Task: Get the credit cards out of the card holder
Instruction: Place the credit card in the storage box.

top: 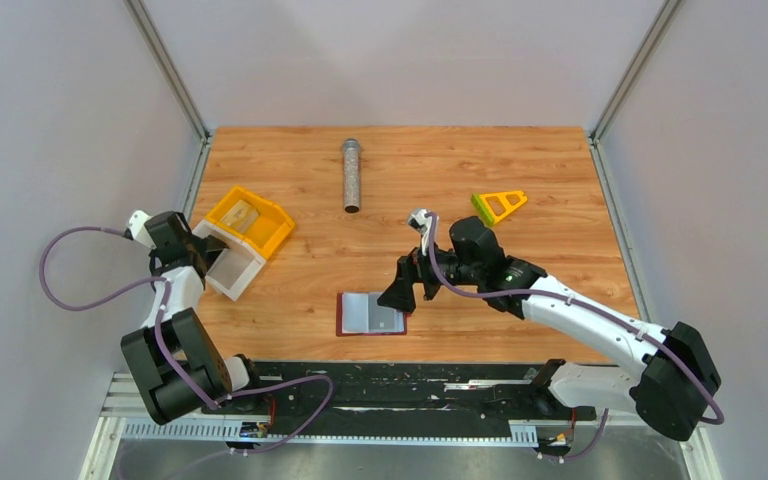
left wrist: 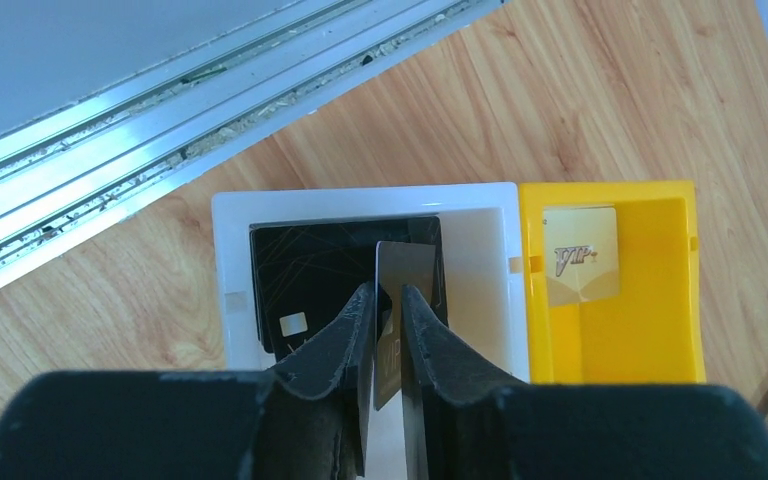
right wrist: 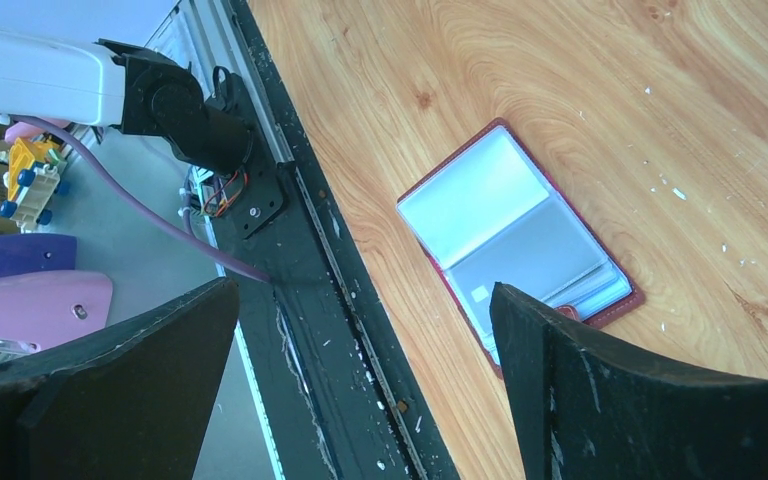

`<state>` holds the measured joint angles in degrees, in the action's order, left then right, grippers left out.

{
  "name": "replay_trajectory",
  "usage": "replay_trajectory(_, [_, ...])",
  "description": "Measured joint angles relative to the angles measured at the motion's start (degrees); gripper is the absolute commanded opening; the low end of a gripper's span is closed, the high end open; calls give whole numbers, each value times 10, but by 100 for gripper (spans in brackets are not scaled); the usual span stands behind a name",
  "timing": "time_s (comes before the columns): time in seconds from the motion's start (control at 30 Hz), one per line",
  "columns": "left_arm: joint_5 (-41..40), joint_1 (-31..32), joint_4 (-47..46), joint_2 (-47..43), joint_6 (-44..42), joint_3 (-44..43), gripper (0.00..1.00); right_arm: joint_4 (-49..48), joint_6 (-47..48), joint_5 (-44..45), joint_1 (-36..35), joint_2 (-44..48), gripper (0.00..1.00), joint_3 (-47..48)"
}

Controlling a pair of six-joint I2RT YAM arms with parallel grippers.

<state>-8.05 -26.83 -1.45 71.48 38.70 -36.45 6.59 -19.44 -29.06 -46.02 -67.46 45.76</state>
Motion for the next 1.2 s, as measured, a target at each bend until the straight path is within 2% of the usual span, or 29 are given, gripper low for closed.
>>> replay_trajectory(0.33, [-13,0,11,10,-7,-3,36,0,0,-11,13,0,100,0])
replay_trajectory(0.6, [-29,0,59,13,-7,-43,46,0,0,-17,19,-7,100,0])
replay_trajectory(0.93, [-33,0,110,24,-2,-75,48,7,-1,-25,24,-26,100,0])
replay_trajectory(1.2, [32,10,197,52,-21,-162,48,42,-47,-2,30,-72,97,38])
